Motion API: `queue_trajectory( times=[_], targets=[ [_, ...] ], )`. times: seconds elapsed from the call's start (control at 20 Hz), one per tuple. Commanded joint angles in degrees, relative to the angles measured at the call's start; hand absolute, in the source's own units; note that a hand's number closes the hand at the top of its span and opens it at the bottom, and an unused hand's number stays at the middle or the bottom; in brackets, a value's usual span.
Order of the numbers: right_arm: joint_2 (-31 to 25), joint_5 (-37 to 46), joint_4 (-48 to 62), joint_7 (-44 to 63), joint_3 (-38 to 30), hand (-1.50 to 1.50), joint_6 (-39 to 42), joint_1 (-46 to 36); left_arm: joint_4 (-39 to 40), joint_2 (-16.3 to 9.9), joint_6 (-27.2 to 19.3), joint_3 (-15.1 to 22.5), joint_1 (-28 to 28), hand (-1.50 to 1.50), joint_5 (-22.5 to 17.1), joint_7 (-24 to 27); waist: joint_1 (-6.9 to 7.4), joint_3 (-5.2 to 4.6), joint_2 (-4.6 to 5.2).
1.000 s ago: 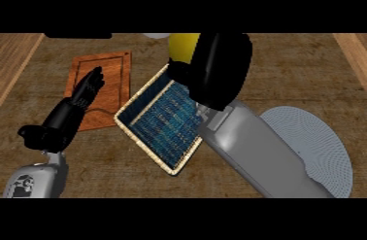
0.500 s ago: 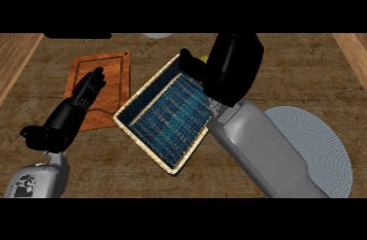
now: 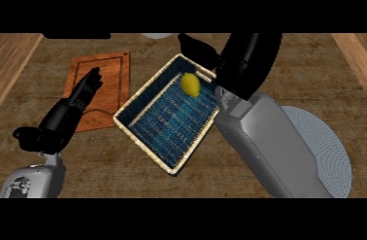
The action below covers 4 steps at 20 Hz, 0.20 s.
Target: Pick the lemon from the placemat and place it in the basket
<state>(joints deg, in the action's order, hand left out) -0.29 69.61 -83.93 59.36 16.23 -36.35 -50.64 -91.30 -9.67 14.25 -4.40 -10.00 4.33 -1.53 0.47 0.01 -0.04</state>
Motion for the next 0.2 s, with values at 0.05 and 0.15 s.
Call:
queue_trajectory(
  times=[0.05, 0.15],
  targets=[
    [0.3, -2.1, -6.4, 9.3, -1.8, -1.50, -5.6, 2.8, 0.3, -0.6, 0.8, -0.9, 0.9, 0.00, -0.8, 0.6, -0.17, 0.00, -0.16],
    [0.3, -4.7, -11.8, 10.0, -2.7, -1.50, -2.0, 4.4, 0.5, 1.6, -1.3, 1.4, 2.3, 0.00, 1.8, 2.0, -0.78, 0.00, -0.34]
  ],
)
